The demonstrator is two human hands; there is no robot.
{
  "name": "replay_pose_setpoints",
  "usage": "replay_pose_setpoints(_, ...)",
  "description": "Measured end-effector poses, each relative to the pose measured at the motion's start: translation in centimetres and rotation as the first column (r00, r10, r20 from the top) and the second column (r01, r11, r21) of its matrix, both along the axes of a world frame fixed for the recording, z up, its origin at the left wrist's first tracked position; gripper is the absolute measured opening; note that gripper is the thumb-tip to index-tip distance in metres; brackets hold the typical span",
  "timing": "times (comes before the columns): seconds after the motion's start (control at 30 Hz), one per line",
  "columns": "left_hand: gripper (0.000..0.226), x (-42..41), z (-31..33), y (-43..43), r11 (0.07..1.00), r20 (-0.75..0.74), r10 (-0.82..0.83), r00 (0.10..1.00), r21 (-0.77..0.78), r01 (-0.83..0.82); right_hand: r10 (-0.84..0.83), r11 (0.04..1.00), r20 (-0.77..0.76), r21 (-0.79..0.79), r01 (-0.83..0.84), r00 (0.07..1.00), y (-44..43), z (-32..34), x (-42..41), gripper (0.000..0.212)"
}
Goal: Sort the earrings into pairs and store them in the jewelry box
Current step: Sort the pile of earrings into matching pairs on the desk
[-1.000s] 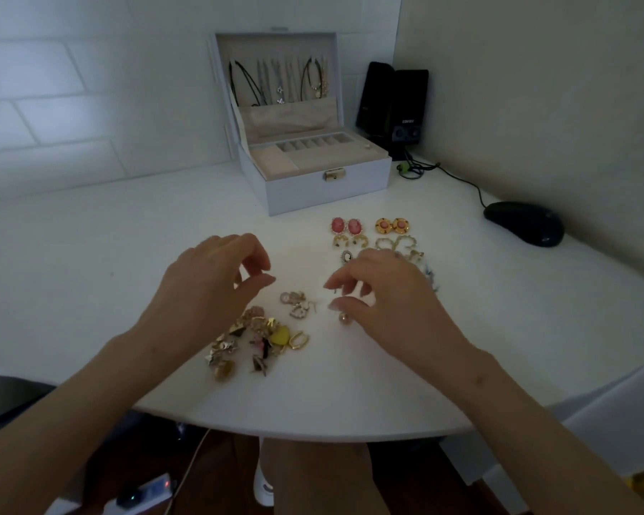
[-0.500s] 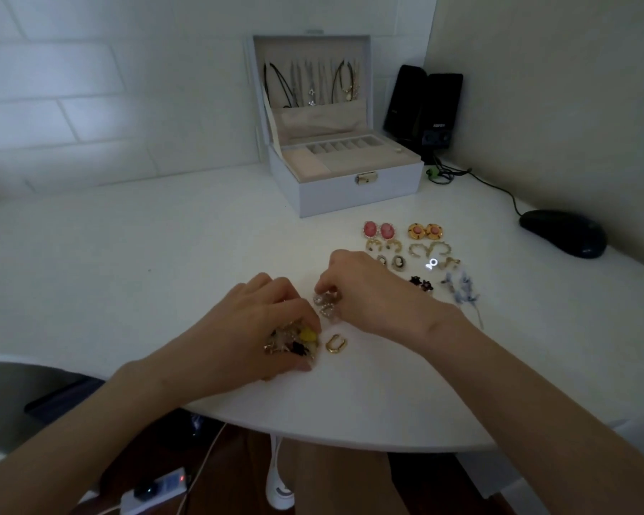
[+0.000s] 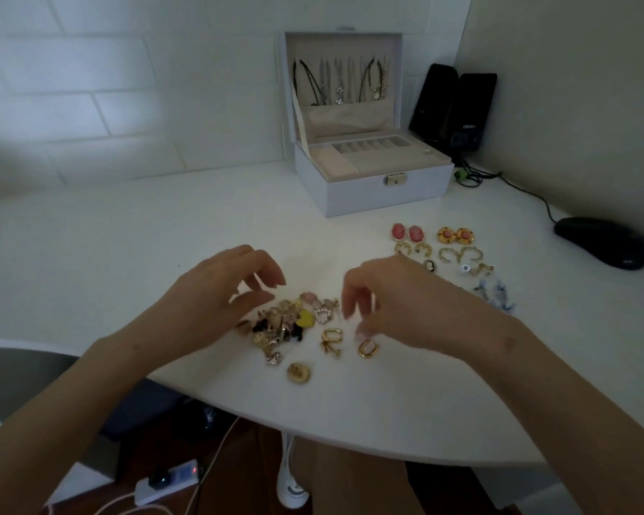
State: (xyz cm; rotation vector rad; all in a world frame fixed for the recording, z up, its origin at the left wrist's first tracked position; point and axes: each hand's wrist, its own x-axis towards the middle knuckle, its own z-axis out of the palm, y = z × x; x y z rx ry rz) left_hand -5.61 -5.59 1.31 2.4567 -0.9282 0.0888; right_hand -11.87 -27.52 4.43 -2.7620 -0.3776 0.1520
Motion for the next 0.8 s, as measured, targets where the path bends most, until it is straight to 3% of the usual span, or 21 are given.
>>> replay_pose_setpoints(0.07,0.019,0.3,0.4,0.6,0.999,-0.012,0.039,0.999,0.029,-0.039,0.013,0.999,-0.066,-0.036,-0.015,0.998,-0.1,-0.2,-0.9,0.022)
replay_pose_setpoints(0.23,0.01,0.2,1.0,1.1,0.99,-0.149,0.012,0.989,0.139,0.009,0.0,1.0,-0.075,0.006,0.0,0.997,0.8,-1.5,-0.6,0.022)
replay_pose_setpoints(0.5,0.015,0.2,0.4,0.6,0.983,-0.105,0.059,0.993,0.178,-0.039,-0.025,0.978,0.102,0.209,0.004,0.994,2.6,-1.7,0.3,0.012)
replay_pose_setpoints(0.67,0.027,0.2,-0.2,0.0,0.981,-0.06,0.101,0.993,0.172,-0.089,0.048,0.994,0.104,0.096,-0.058,0.993,4.1,-2.6,0.9,0.023)
replay_pose_setpoints(0.8,0.025,0.3,-0.4,-0.2,0.978,-0.039,0.12,0.992,0.176,-0.112,0.012,0.991,0.087,0.135,-0.023,0.996,4.0,-3.0,1.4,0.023)
